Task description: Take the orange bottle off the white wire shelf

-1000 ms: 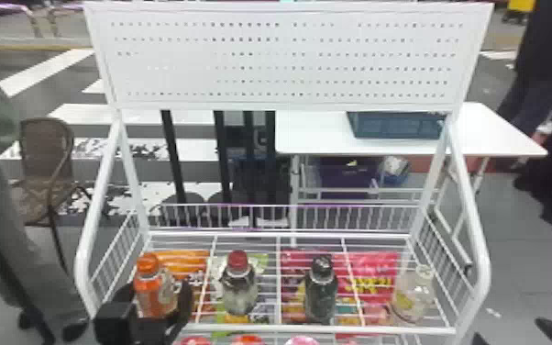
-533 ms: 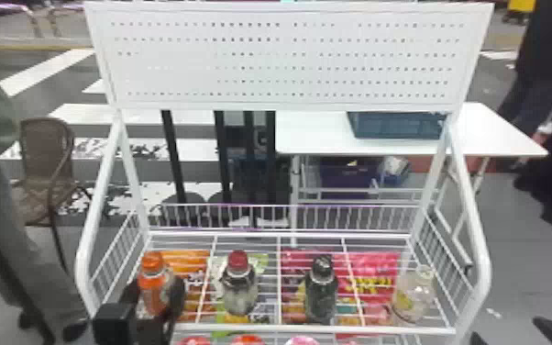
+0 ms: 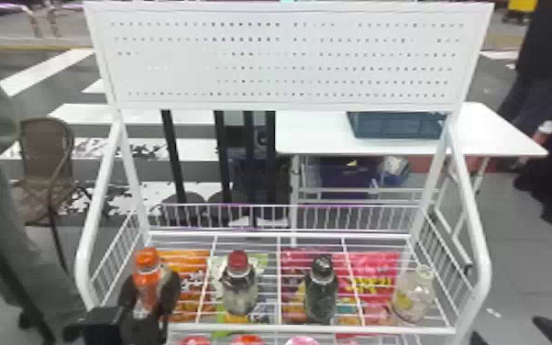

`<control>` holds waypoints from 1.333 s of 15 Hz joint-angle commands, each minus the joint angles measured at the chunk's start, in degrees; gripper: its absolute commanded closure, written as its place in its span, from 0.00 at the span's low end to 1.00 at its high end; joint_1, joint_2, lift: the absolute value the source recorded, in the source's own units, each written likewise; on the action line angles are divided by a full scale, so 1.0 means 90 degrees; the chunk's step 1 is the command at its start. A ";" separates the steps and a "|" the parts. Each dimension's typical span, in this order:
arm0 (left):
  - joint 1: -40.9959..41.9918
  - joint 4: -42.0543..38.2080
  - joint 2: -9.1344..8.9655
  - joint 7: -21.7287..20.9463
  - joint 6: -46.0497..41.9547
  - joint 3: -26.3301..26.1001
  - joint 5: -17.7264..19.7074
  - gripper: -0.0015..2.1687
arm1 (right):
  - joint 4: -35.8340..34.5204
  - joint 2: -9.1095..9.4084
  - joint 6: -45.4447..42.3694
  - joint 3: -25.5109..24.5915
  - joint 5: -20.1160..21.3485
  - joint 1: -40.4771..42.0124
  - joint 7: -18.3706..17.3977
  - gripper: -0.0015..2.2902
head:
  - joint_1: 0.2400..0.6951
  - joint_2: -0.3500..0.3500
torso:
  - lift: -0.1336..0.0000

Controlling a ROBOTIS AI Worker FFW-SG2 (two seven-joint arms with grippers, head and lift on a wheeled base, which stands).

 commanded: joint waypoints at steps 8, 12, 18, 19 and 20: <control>0.2232 -0.3580 0.0313 -0.0051 0.1004 0.0919 -0.0009 0.33 | 0.0024 0.0000 0.0000 0.0078 0.0010 -0.0067 0.0000 0.06 | 0.57 0.50 | 1.00; 0.3277 -0.4937 0.0332 -0.0256 0.1433 0.1427 0.0001 0.33 | 0.0044 -0.0010 0.0000 0.0117 0.0020 -0.0077 0.0000 0.06 | 0.57 0.50 | 1.00; 0.4283 -0.5914 0.0059 -0.0617 0.1668 0.1876 -0.0009 0.33 | 0.0034 -0.0068 0.0020 0.0117 0.0000 -0.0047 0.0009 0.06 | 0.57 0.50 | 1.00; 0.4283 -0.5914 -0.0039 -0.0676 0.1668 0.1905 -0.0019 0.33 | 0.0024 -0.0078 0.0020 0.0117 -0.0010 -0.0038 0.0009 0.06 | 0.57 0.50 | 1.00; 0.4283 -0.5865 -0.0059 -0.0676 0.1648 0.1925 -0.0058 0.33 | 0.0024 -0.0098 0.0020 0.0107 -0.0020 -0.0028 0.0019 0.06 | 0.57 0.50 | 1.00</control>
